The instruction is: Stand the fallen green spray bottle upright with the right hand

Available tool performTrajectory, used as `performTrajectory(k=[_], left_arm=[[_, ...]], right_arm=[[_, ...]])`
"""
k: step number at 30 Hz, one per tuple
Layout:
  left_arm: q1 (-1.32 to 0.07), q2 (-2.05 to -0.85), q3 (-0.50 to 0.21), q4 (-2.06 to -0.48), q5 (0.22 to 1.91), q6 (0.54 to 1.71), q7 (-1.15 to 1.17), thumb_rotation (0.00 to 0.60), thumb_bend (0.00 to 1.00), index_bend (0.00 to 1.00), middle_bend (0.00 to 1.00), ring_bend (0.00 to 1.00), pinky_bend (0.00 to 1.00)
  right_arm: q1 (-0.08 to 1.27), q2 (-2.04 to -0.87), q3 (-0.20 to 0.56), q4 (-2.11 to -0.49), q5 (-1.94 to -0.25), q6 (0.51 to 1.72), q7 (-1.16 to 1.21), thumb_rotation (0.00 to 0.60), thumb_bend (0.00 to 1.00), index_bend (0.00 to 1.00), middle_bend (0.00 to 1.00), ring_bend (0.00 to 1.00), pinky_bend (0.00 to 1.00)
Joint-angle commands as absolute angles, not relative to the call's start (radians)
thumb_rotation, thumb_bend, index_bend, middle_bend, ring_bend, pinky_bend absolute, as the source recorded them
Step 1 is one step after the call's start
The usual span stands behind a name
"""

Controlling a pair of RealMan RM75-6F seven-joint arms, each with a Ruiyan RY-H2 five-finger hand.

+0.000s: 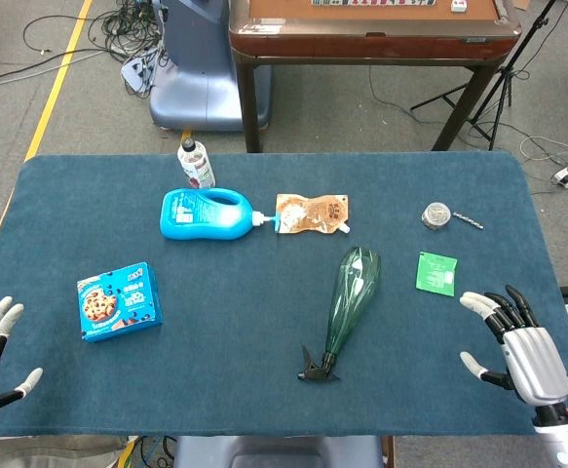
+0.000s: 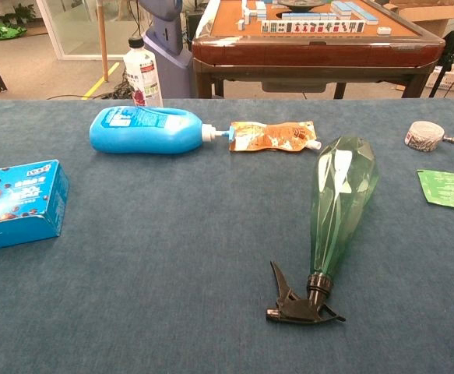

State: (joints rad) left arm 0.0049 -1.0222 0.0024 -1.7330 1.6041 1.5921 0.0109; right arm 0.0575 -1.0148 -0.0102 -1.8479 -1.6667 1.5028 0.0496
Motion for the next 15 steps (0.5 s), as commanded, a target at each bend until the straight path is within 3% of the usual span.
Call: performTrajectory(k=[1,15], left_arm=[[0.005,-1.022,0.003,-1.733,1.603,1.592,0.011,0.600,0.26,0.04,0.00,0.06,0.02],[0.012,-1.020,0.005,-1.734,1.606,1.604,0.008,0.600,0.26,0.04,0.00,0.06,0.02]], right_arm=[[0.060,-1.014,-0.010,-1.849,-1.668,1.500,0.049,0.600,0.21,0.22,0.21,0.12,0.04],[0.138,-0.996,-0.015,-1.879,-1.722,1.390,-0.002,0.600,0.21,0.22,0.21,0.12,0.04]])
